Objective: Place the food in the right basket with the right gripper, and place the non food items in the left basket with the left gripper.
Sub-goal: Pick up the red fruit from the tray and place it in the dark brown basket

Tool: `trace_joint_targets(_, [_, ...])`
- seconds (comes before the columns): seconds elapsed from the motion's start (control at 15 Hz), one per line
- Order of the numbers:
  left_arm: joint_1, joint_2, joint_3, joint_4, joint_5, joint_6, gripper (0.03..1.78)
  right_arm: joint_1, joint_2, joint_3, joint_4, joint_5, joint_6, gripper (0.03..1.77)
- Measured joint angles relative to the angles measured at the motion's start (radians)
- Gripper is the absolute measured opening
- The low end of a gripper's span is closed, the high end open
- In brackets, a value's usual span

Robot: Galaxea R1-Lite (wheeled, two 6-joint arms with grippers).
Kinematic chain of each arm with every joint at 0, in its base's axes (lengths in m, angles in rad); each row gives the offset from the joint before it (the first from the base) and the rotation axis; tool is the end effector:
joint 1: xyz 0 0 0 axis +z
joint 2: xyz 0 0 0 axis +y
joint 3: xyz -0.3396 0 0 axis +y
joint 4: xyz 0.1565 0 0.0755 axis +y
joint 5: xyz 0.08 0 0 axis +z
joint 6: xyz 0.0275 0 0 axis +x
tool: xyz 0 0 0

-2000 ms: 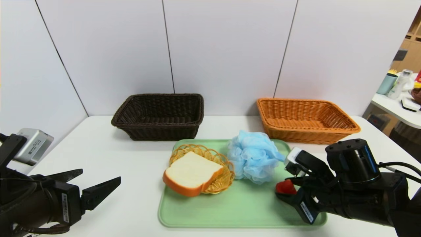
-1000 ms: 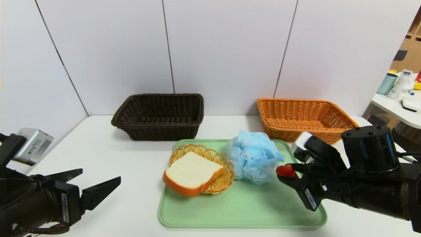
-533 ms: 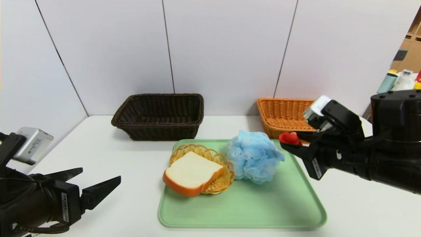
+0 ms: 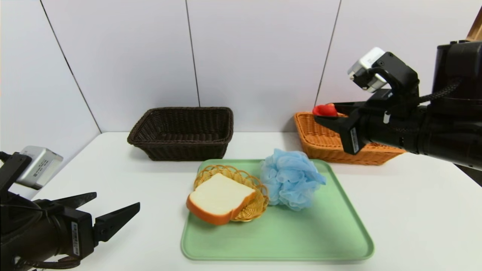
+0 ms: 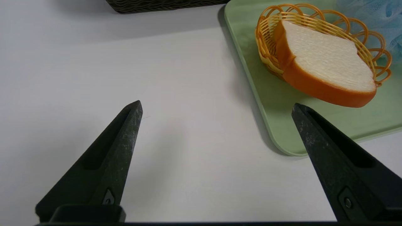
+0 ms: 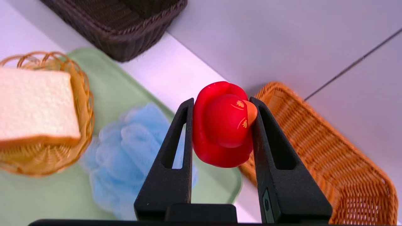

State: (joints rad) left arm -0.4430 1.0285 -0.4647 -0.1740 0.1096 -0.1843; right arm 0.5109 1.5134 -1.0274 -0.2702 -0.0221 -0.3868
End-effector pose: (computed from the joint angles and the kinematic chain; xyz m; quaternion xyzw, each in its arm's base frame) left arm 0.0886 -0.0387 0.2303 -0.0364 0.2005 -0.1450 0.9682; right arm 0.2264 0.1262 0.3097 -0.2132 0.0557 0.2560 0.9412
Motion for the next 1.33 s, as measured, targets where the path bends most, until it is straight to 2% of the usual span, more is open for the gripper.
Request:
trace_joint_targets(0.47, [-0.002, -0.015, 0.018, 0.003, 0.000, 0.001, 1.69, 0.100, 0.252, -0.307, -0.008, -0.047, 0.010, 0.56])
trace_joint_targets(0.93, [-0.002, -0.042, 0.052, 0.001, 0.000, 0.001, 1.69, 0.193, 0.531, -0.648, -0.024, -0.049, 0.052, 0.56])
trace_joint_targets(1.2, [-0.002, -0.040, 0.050, -0.002, 0.004, 0.001, 1.69, 0.213, 0.701, -0.872, -0.051, -0.052, 0.046, 0.54])
trace_joint_targets(1.33, [-0.006, -0.028, 0.047, -0.005, 0.008, 0.002, 1.69, 0.216, 0.777, -0.917, -0.053, -0.052, 0.041, 0.54])
